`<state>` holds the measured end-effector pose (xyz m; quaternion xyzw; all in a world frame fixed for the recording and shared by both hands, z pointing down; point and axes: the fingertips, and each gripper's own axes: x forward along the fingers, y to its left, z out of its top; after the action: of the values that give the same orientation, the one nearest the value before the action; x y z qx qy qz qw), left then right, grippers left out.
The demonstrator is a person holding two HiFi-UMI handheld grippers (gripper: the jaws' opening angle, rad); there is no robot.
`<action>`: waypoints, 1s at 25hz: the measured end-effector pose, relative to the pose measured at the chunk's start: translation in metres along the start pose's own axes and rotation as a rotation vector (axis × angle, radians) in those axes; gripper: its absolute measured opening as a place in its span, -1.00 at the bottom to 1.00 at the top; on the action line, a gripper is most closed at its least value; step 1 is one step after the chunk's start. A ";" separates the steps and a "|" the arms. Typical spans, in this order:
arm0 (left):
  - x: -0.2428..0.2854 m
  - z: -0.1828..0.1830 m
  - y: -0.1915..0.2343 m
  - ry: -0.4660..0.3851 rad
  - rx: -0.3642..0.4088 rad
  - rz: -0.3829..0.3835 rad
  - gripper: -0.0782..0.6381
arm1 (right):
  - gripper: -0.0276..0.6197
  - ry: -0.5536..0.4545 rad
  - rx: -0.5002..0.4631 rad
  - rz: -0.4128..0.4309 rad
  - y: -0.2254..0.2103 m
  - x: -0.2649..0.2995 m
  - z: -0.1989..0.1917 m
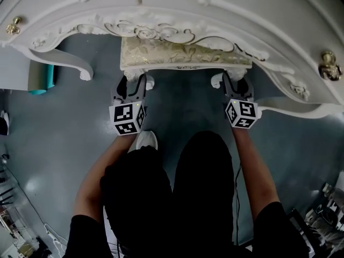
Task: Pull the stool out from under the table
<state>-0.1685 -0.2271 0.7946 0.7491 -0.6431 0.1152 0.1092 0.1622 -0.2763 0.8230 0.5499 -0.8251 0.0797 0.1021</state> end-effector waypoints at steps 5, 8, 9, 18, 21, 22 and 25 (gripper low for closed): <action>-0.022 -0.008 -0.003 0.086 0.005 -0.033 -0.10 | -0.23 0.066 0.004 -0.025 0.013 -0.033 -0.009; -0.037 -0.014 -0.006 0.141 0.008 -0.055 -0.10 | -0.23 0.108 0.022 -0.047 0.022 -0.055 -0.017; -0.043 -0.017 -0.008 0.160 0.013 -0.065 -0.10 | -0.24 0.132 0.025 -0.051 0.023 -0.063 -0.020; -0.091 -0.042 -0.026 0.289 0.049 -0.102 -0.11 | -0.24 0.363 0.005 -0.030 0.045 -0.132 -0.050; -0.106 -0.044 -0.033 0.312 0.040 -0.112 -0.11 | -0.24 0.409 -0.001 -0.014 0.046 -0.147 -0.052; -0.111 -0.044 -0.035 0.319 0.038 -0.113 -0.11 | -0.24 0.420 -0.002 -0.013 0.046 -0.151 -0.052; -0.123 -0.046 -0.038 0.351 0.041 -0.118 -0.12 | -0.25 0.456 0.002 -0.016 0.051 -0.164 -0.056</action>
<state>-0.1500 -0.0920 0.7995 0.7561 -0.5665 0.2509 0.2110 0.1816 -0.0968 0.8338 0.5245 -0.7761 0.2020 0.2859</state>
